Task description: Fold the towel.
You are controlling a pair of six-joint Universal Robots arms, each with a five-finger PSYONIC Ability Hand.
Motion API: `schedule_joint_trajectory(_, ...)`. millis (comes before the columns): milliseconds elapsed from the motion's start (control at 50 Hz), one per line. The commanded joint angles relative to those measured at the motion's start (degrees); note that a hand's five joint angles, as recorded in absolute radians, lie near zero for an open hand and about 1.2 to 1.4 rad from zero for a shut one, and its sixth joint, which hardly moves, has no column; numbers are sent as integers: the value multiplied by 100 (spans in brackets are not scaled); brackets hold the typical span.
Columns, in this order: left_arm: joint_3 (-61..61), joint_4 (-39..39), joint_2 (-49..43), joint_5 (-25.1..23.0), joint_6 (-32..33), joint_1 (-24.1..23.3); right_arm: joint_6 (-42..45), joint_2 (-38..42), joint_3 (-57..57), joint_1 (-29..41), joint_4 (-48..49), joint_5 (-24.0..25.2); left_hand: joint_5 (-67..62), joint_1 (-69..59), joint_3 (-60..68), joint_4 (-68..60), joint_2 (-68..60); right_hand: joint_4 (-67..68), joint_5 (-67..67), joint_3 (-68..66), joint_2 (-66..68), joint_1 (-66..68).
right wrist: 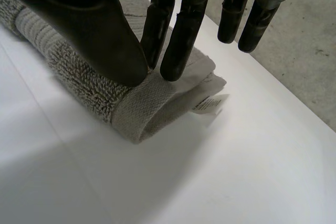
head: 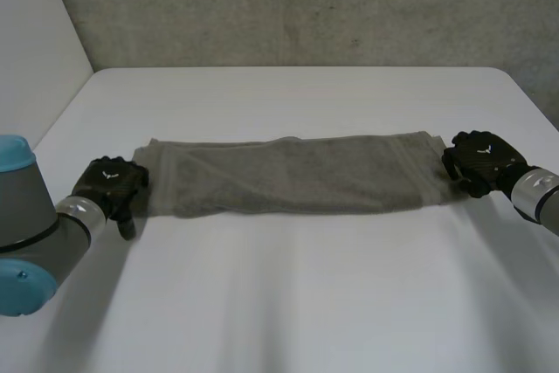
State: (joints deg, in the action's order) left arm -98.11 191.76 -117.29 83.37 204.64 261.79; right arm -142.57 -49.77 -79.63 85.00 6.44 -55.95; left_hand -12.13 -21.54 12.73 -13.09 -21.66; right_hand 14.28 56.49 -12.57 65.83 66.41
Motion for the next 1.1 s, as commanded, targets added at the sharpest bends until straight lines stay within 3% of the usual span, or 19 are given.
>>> schedule_joint_trajectory(20, -6, 212, 30, 13, -3, -23, 1, 161, 62, 17, 15, -83, 48, -11, -273, 309, 0, -428, -729, 257, -663, -721)
schedule_joint_trajectory(120, 11, 221, 57, 13, -3, -23, -17, 143, 18, -10, -2, -161, 31, -28, -273, 309, -16, -428, -3498, 257, -3432, -3490)
schedule_joint_trajectory(320, 82, 247, 66, 13, -20, -49, -26, 152, -70, 8, -11, -197, 31, -28, -273, 309, -16, -428, -3556, 257, -3489, -3547)
schedule_joint_trajectory(460, 73, 248, 83, 13, -90, -40, -35, 196, -26, -1, 24, -179, 31, -28, -273, 309, -16, -428, -2681, 257, -2614, -2672)
schedule_joint_trajectory(500, 73, 256, 83, 13, -99, -40, -26, 205, -9, -9, 33, -171, 31, -28, -273, 309, -16, -428, -1242, 257, -1176, -1234)
schedule_joint_trajectory(560, 64, 247, 92, 13, -135, -23, -26, 205, 9, -18, 33, -162, 31, -28, -273, 309, -16, -428, -410, 257, -344, -401)
schedule_joint_trajectory(600, 64, 256, 83, 13, -143, -23, -26, 205, 18, -71, 24, -136, 31, -28, -273, 309, -16, -428, 1180, 257, 1246, 1188)
schedule_joint_trajectory(1000, 3, 247, 162, 13, -143, -23, -17, -76, -79, -581, -108, -30, 81, 23, -273, 309, 34, -428, 1351, 257, 1417, 1359)
schedule_joint_trajectory(1100, -15, 247, 197, 21, -143, -23, 9, -401, -193, -1299, -143, 260, 98, 39, -273, 309, 51, -428, 1351, 257, 1417, 1359)
